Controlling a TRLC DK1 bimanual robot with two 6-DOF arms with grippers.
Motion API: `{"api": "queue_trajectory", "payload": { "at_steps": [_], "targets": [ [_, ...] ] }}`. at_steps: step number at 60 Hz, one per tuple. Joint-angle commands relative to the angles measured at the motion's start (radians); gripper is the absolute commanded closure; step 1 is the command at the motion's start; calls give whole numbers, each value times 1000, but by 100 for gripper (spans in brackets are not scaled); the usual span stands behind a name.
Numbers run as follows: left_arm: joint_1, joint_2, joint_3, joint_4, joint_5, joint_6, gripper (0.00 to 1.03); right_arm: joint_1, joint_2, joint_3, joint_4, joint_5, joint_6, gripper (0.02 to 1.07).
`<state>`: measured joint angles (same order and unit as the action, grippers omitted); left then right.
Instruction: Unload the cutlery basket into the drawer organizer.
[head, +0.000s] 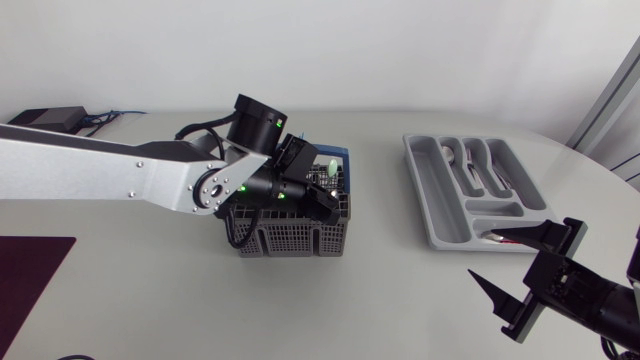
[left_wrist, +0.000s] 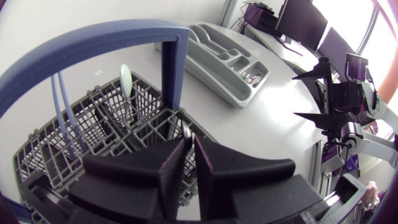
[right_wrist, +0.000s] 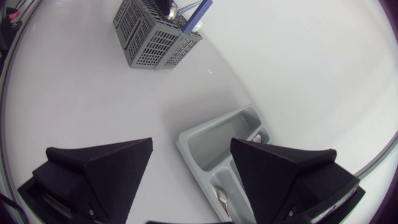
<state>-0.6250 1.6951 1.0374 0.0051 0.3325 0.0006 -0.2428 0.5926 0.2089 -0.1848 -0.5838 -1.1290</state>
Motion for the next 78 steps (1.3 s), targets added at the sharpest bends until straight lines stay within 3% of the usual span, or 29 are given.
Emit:
{"api": "queue_trajectory", "payload": {
  "at_steps": [1,17,42,78],
  "targets": [
    [-12,18,-20,15,5,18,89,7,-5,-25,-12,-13,18,17],
    [-21,18,-17,4,-9,38,94,11,-31,-28,-27,-13,20,17],
    [-19,-63,-30,-19,-10,47,94,14,-48,-29,-38,-11,21,17],
    [5,-227,-43,-82,120,38,94,53,-135,21,-122,1,74,17]
  ]
}}
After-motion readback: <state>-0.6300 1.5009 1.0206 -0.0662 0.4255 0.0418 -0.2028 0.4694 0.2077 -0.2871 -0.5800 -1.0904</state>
